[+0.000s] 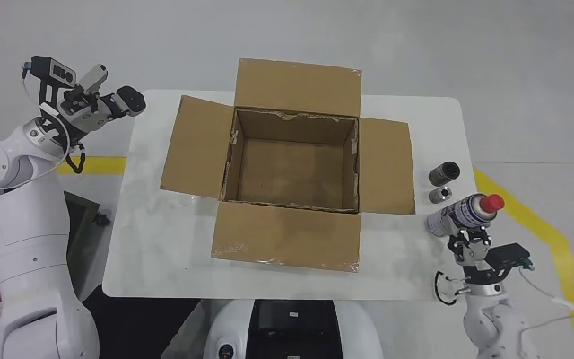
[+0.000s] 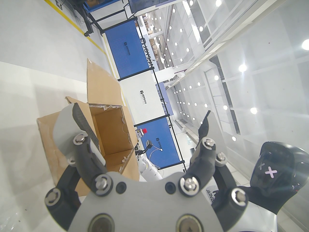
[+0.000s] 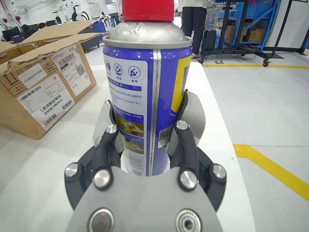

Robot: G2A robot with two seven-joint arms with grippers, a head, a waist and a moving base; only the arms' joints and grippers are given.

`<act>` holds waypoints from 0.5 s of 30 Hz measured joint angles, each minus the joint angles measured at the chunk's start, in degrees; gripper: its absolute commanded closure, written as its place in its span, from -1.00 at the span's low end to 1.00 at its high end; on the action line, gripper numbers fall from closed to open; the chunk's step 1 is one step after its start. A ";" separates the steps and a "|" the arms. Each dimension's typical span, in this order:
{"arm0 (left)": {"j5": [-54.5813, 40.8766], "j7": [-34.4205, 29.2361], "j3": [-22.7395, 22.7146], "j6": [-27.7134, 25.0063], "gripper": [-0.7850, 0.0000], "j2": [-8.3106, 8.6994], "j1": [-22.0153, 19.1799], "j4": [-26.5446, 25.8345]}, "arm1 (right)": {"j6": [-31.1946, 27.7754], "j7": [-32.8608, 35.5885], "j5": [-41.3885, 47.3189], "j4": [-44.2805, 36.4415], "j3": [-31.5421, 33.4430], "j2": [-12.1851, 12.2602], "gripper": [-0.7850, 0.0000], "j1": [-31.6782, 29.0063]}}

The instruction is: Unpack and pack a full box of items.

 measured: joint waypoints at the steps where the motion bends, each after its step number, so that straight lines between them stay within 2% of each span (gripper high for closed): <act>1: 0.00 0.00 0.00 0.00 -1.00 0.00 0.00 0.00 | 0.14 -0.01 -0.11 0.07 -0.03 0.02 1.00 0.11; 4: 0.00 0.00 0.00 0.00 -1.00 0.00 0.00 0.00 | 0.62 0.01 -0.48 0.46 -0.22 0.08 0.98 0.55; 11: 0.00 0.00 0.00 0.00 -1.00 0.00 0.00 0.00 | 0.90 0.55 -1.26 1.30 -1.05 0.20 0.05 1.09; 12: 0.00 0.00 0.00 0.00 -1.00 0.00 0.00 0.00 | 0.79 0.78 -1.33 1.35 -1.15 0.22 -0.10 1.06; 13: 0.00 0.00 0.00 0.00 -1.00 0.00 0.00 0.00 | 0.72 0.95 -1.33 1.39 -1.23 0.23 -0.67 1.03; 14: 0.00 0.00 0.00 0.00 -1.00 0.00 0.00 0.00 | 0.72 1.04 -1.31 1.46 -1.28 0.26 -1.00 1.00; 15: 0.00 0.00 0.00 0.00 -1.00 0.00 0.00 0.00 | 0.74 1.06 -1.27 1.51 -1.30 0.27 -1.00 0.96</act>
